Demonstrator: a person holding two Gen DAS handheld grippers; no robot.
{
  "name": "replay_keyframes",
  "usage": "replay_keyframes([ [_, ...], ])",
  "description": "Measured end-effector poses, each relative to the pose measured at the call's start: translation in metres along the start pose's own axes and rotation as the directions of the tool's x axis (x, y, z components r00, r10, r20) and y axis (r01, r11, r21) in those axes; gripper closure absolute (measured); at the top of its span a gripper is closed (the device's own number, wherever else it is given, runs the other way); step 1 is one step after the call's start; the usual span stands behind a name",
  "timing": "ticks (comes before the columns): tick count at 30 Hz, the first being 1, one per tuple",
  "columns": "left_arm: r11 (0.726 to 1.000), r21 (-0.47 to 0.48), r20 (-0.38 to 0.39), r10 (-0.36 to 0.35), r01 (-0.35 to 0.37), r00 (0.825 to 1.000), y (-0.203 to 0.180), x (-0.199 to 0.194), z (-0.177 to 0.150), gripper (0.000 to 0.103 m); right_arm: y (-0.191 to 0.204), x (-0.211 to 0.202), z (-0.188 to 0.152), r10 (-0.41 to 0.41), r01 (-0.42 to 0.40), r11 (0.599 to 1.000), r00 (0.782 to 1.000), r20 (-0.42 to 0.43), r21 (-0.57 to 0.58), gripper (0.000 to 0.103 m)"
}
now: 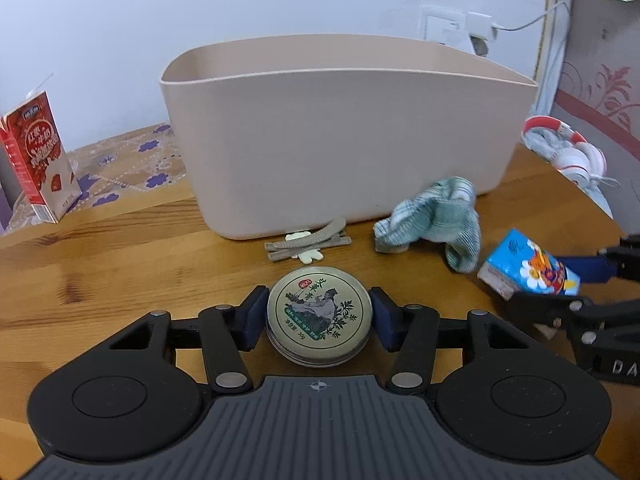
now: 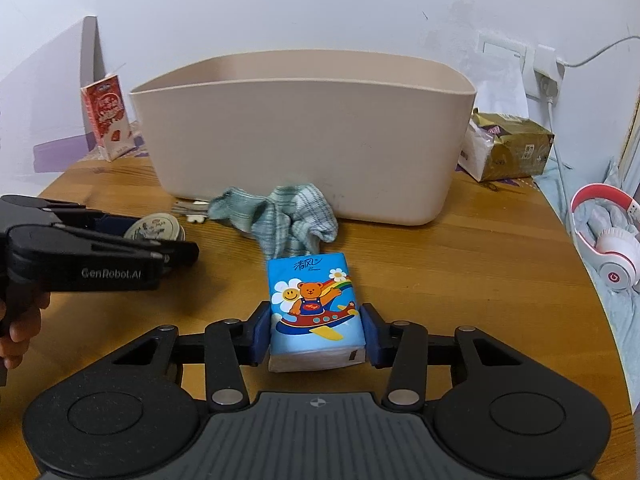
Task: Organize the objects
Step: 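Lift both items over the beige bin and open both grippers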
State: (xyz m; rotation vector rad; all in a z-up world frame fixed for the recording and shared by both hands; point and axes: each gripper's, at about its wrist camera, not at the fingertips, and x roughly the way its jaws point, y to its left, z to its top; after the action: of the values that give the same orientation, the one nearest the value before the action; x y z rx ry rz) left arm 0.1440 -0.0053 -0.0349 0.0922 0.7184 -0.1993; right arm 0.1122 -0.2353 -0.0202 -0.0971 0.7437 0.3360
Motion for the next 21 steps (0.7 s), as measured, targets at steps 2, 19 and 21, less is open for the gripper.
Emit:
replay_keyframes([
  [2,1.000,0.004,0.008,-0.006,0.006,1.000,0.000,-0.008,-0.001,0.048,0.002,-0.007,0.000,0.001,-0.001,1.000,1.000,0.010,-0.005,0.059],
  [19,1.000,0.022,0.107,-0.005,0.002,0.994,0.010,-0.078,0.052,0.048,0.000,-0.065,0.050,-0.017,0.017,1.000,0.985,0.172,0.000,0.059],
  [21,1.000,0.026,0.125,-0.006,0.002,0.992,0.010,-0.082,0.064,0.048,-0.002,-0.069,0.060,-0.020,0.020,1.000,0.981,0.194,0.003,0.059],
])
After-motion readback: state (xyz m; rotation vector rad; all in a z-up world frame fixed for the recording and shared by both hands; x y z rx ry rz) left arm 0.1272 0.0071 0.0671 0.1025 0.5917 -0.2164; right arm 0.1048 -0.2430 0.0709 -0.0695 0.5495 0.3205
